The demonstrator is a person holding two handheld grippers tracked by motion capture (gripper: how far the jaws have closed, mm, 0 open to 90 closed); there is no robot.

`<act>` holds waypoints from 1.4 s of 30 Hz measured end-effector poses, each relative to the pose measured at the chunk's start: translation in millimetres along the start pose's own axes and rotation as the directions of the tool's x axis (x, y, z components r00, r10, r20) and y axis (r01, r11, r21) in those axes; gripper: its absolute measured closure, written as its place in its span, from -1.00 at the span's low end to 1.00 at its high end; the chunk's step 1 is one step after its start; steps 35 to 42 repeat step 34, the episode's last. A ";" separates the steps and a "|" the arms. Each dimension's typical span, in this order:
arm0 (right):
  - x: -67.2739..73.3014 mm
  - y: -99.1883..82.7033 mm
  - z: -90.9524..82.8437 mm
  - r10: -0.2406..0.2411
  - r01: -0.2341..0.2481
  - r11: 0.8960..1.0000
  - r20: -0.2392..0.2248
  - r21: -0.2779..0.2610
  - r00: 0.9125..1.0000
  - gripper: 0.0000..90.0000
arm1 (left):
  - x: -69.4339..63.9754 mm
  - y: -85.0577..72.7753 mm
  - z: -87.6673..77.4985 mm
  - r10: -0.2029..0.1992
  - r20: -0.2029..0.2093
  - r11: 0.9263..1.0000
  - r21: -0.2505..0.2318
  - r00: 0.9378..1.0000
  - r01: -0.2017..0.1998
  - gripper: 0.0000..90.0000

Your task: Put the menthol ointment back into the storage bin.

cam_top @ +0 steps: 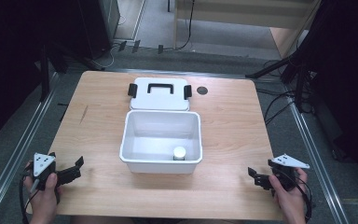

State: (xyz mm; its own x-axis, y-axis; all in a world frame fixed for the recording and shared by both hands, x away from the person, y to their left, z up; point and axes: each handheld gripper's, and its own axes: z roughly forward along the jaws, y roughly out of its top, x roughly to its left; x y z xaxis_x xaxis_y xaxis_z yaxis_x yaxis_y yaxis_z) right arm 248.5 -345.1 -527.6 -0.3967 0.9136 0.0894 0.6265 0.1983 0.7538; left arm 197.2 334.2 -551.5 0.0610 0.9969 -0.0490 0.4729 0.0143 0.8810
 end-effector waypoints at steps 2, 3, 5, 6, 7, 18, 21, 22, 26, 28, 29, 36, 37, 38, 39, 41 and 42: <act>-2.7 -2.8 -1.3 0.012 -0.012 1.000 -0.009 -0.022 1.000 -0.78 | 0.0 0.0 0.0 0.000 0.000 1.000 0.000 1.000 0.000 -1.00; -5.2 -5.5 -2.5 0.021 -0.021 0.999 -0.010 -0.043 1.000 -0.78 | 0.0 0.0 0.0 0.000 0.000 1.000 0.000 1.000 0.000 -1.00; -9.7 -10.9 -4.8 0.045 -0.045 0.995 0.002 -0.084 0.999 -0.78 | 0.0 0.0 0.0 -0.001 0.000 1.000 0.000 1.000 0.001 -1.00; -11.2 -12.4 -5.4 0.050 -0.049 0.994 0.009 -0.097 0.999 -0.78 | -0.1 -0.1 0.0 -0.004 -0.001 1.000 -0.002 1.000 0.004 -1.00; -14.1 -16.6 -7.3 0.072 -0.069 0.990 0.014 -0.125 0.997 -0.78 | -0.1 -0.1 0.0 -0.005 -0.001 1.000 -0.002 1.000 0.005 -1.00; -20.2 -32.1 -11.4 0.136 -0.121 0.967 0.053 -0.223 0.989 -0.77 | 0.1 0.0 0.0 -0.004 0.002 1.000 -0.002 1.000 0.004 -1.00; -21.3 -33.5 -13.1 0.155 -0.135 0.961 0.063 -0.243 0.986 -0.74 | 0.1 -0.1 -0.1 -0.003 0.002 1.000 -0.002 1.000 0.003 -1.00; -20.7 -33.6 -13.4 0.159 -0.138 0.960 0.071 -0.242 0.985 -0.74 | 0.1 -0.1 0.0 -0.004 0.002 1.000 -0.003 1.000 0.004 -1.00; -17.0 -32.1 -10.8 0.138 -0.117 0.970 0.089 -0.214 0.986 -0.72 | 0.1 -0.1 -0.1 -0.003 0.003 1.000 -0.001 1.000 0.003 -1.00; -16.2 -31.7 -9.9 0.126 -0.105 0.973 0.093 -0.205 0.988 -0.72 | 0.1 -0.2 -0.3 -0.003 0.003 1.000 -0.002 1.000 0.003 -1.00; -15.6 -31.6 -9.9 0.127 -0.105 0.974 0.097 -0.201 0.987 -0.72 | 0.2 -0.3 -0.3 -0.003 0.004 1.000 -0.002 1.000 0.003 -1.00; -15.5 -31.7 -9.9 0.127 -0.104 0.973 0.100 -0.204 0.987 -0.71 | 0.3 -0.1 0.1 -0.005 0.005 1.000 -0.001 1.000 0.005 -1.00; -15.5 -31.7 -9.9 0.127 -0.104 0.973 0.100 -0.204 0.987 -0.71 | 0.3 -0.1 0.1 -0.005 0.005 1.000 -0.001 1.000 0.005 -1.00; -15.5 -31.7 -9.9 0.127 -0.104 0.973 0.100 -0.204 0.987 -0.71 | 0.3 -0.1 0.1 -0.005 0.005 1.000 -0.001 1.000 0.005 -1.00; -15.5 -31.7 -9.9 0.127 -0.104 0.973 0.100 -0.204 0.987 -0.71 | 0.3 -0.1 0.1 -0.005 0.005 1.000 -0.001 1.000 0.005 -1.00; -15.5 -31.7 -9.9 0.127 -0.104 0.973 0.100 -0.204 0.987 -0.71 | 0.3 -0.1 0.1 -0.005 0.005 1.000 -0.001 1.000 0.005 -1.00; -15.5 -31.7 -9.9 0.127 -0.104 0.973 0.100 -0.204 0.987 -0.71 | 0.3 -0.1 0.1 -0.005 0.005 1.000 -0.001 1.000 0.005 -1.00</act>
